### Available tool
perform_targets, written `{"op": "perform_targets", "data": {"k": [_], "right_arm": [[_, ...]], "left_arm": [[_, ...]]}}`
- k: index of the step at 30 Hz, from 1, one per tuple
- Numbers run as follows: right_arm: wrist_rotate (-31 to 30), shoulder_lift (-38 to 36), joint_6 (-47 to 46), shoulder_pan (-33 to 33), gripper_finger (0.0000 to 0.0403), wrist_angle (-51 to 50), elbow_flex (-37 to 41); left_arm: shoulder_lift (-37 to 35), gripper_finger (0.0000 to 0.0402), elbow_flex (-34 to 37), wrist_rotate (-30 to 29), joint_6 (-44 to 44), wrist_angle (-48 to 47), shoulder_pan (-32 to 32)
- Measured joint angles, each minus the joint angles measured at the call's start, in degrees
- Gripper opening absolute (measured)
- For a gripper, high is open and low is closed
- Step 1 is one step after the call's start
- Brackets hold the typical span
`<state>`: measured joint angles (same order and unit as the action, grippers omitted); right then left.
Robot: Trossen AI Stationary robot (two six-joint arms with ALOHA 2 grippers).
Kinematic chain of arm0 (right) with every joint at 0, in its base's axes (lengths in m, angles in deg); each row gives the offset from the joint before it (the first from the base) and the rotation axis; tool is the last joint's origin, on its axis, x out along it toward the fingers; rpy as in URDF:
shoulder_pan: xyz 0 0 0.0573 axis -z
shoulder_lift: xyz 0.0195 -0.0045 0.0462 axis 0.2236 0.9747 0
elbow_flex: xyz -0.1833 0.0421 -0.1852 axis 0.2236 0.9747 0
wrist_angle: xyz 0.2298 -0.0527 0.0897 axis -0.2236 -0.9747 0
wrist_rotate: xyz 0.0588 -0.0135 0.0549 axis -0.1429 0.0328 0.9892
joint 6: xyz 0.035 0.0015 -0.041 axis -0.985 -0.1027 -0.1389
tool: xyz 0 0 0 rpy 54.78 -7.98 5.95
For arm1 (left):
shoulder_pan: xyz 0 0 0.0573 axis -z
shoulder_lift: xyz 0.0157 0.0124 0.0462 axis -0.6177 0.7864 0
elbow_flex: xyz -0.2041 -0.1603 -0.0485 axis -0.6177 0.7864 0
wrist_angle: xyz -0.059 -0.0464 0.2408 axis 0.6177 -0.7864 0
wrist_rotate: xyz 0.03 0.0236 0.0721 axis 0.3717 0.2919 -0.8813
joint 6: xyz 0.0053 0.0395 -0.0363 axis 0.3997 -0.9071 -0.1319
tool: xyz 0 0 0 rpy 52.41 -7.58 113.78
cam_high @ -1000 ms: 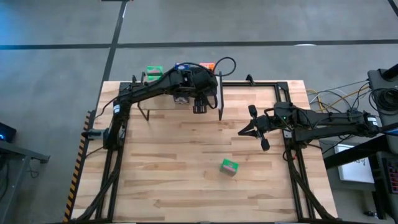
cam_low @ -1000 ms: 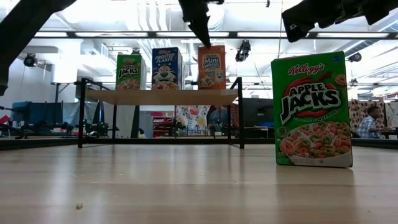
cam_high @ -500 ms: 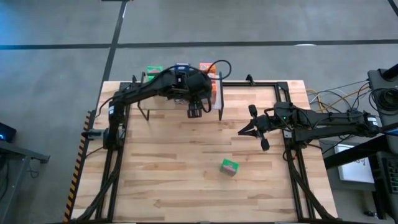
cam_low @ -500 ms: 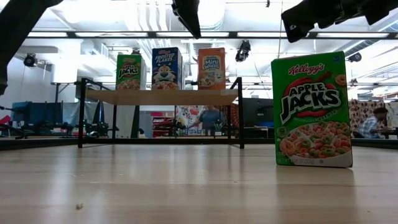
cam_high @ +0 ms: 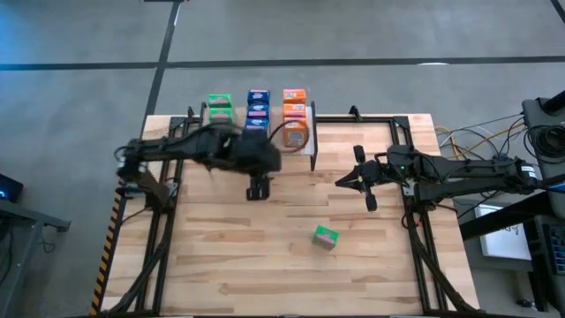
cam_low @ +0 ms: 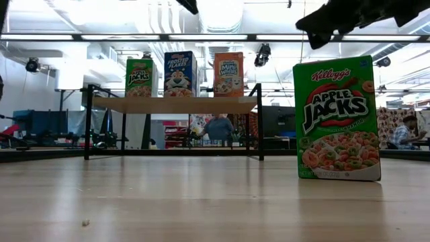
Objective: Stack cereal on shelf
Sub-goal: Put the orange cereal box on the shelf aligned with the other orange cereal boxes
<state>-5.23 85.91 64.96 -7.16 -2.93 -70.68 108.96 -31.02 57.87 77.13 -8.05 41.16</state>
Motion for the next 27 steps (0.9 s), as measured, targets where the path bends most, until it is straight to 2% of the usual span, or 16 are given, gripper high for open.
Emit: {"op": "perform_targets", "data": {"k": [8, 14, 20, 27], "right_arm": [[-8.5, 3.9, -3.3, 0.0, 0.0013, 2.9, 0.0], [-13.9, 8.4, -4.5, 0.3, 0.0013, 9.9, 0.0], [-18.5, 13.3, -4.0, 1.6, 0.0013, 17.4, -0.3], [-18.6, 18.2, -6.1, 7.2, 0.0013, 17.1, -5.0]], "left_arm": [[-15.8, 0.0222, 29.7, -1.6, 4.1, 26.7, 7.8], [-23.0, 0.0222, 45.9, -5.6, 1.3, 46.5, 11.3], [-27.0, 0.0222, 57.2, -7.3, -2.5, 58.1, 11.7], [-30.6, 0.0222, 64.3, -13.1, -2.7, 61.7, 11.6]]}}
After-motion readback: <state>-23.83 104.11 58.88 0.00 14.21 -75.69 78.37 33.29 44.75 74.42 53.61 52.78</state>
